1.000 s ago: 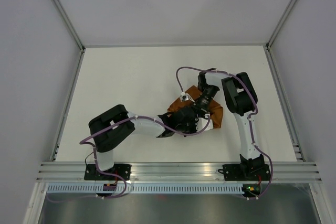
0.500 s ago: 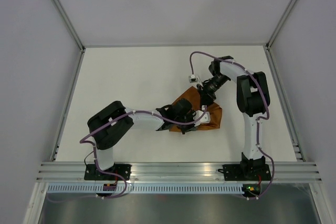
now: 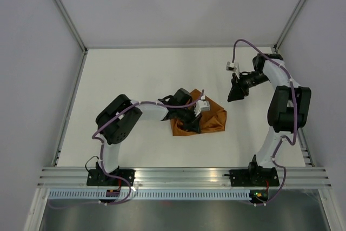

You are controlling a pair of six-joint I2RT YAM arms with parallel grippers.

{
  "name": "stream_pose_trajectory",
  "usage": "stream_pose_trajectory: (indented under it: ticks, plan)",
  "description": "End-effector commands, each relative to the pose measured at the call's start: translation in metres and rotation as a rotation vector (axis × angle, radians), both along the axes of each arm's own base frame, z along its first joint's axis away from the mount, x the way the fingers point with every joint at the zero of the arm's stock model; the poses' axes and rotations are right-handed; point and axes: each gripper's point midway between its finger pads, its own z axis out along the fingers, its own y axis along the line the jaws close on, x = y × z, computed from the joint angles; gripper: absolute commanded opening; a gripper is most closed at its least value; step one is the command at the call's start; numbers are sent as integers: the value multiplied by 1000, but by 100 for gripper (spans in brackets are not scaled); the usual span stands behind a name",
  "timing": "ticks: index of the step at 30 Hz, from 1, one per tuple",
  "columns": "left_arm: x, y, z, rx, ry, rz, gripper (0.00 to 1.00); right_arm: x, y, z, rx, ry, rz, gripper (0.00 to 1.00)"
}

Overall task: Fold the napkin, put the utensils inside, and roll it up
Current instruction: Roll the napkin with the utensil

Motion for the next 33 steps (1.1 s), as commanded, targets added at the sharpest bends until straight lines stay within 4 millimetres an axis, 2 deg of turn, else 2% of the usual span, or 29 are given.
stream_pose_trajectory:
  ticks: [1,2,3,4,5,6,8,9,11,12,13,17,19,20,21,22,23,24,26,31,33]
  plan:
    - [-17,9,-8,6,249,-11,2,-25,7,24,57,-113,26,40]
    - [-15,8,-6,-4,274,-7,2,-18,5,22,34,-177,8,40]
    - [-13,11,-6,-15,296,-3,2,-31,5,22,23,-205,5,40]
    - [-12,9,-2,-43,308,-10,2,-34,6,22,12,-238,5,40]
    - [-13,10,-6,-40,350,1,2,-28,5,23,-5,-311,4,41]
    - [-10,12,-5,-48,371,9,2,-41,6,25,-13,-342,3,41]
    - [-10,11,-7,-55,429,15,2,-46,14,28,-26,-420,33,44]
    - [-10,12,-4,-69,455,8,2,-58,14,25,-49,-439,37,44]
    - [-6,11,-5,-72,493,17,2,-61,31,23,-66,-513,86,45]
    - [-4,13,-7,-76,527,21,2,-69,32,15,-102,-524,89,45]
    - [-2,13,-7,-77,538,26,2,-71,45,14,-103,-554,117,46]
    - [2,13,-14,-87,587,38,2,-90,72,-4,-133,-589,192,46]
    - [2,16,-21,-79,620,49,2,-105,81,-22,-171,-587,241,45]
    - [3,16,-22,-77,638,56,2,-101,86,-24,-180,-618,235,45]
    - [3,17,-22,-79,650,56,2,-108,85,-37,-205,-607,251,45]
    - [2,17,-26,-74,659,58,2,-115,93,-42,-213,-621,289,44]
    - [1,18,-27,-72,666,61,2,-111,95,-45,-238,-658,285,44]
    - [3,19,-28,-71,671,68,2,-117,96,-54,-249,-654,295,44]
    - [2,20,-31,-69,683,73,2,-118,102,-59,-264,-691,308,44]
    - [3,22,-36,-61,713,90,2,-119,115,-60,-245,-751,302,43]
    - [4,23,-38,-58,723,96,2,-120,114,-63,-254,-768,290,43]
